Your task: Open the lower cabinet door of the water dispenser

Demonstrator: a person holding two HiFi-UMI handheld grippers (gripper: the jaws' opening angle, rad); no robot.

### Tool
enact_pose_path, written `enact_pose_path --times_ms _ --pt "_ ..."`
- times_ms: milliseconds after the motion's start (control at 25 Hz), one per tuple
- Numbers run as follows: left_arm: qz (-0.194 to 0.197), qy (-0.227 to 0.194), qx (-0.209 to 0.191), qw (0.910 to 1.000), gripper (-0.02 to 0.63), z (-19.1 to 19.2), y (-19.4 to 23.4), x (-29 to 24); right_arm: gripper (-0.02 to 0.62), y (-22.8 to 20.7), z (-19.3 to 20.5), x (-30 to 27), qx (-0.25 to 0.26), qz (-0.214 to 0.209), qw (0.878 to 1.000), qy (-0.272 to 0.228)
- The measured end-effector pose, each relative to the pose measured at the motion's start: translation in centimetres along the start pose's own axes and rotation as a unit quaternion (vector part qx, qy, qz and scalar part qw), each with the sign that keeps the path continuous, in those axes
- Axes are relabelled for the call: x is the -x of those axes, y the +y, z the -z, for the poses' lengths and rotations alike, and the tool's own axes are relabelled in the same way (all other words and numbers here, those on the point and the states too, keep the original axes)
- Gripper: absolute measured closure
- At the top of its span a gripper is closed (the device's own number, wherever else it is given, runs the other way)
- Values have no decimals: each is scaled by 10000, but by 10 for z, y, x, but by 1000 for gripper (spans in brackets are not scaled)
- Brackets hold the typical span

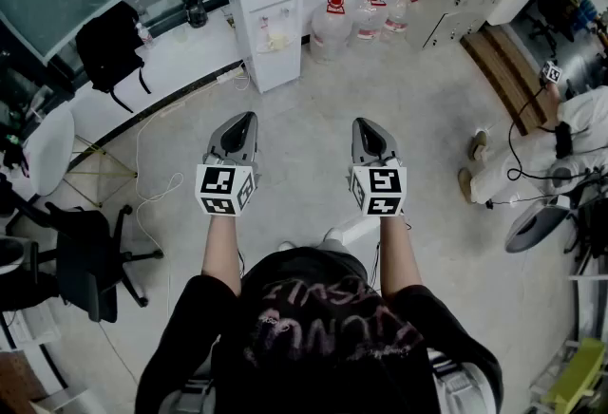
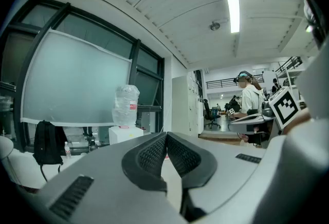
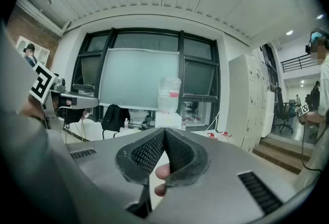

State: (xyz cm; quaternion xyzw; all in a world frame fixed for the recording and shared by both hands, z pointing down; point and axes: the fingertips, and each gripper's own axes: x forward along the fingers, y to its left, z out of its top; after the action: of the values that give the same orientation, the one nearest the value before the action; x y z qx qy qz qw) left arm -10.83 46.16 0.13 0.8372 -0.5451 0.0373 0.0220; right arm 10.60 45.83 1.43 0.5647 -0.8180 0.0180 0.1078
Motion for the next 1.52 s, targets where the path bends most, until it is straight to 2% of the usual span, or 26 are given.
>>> enact_pose_path --times_ms 920,1240,1520 --pt "44 106 164 9998 594 15 12 -10 581 -12 9 -12 -37 179 9998 44" --pt "69 293 202 9993 594 26 20 -64 581 -42 14 -60 -72 133 9998 140" --pt "-17 555 184 9983 594 34 32 -145 581 -92 19 -134 -116 -83 9994 313"
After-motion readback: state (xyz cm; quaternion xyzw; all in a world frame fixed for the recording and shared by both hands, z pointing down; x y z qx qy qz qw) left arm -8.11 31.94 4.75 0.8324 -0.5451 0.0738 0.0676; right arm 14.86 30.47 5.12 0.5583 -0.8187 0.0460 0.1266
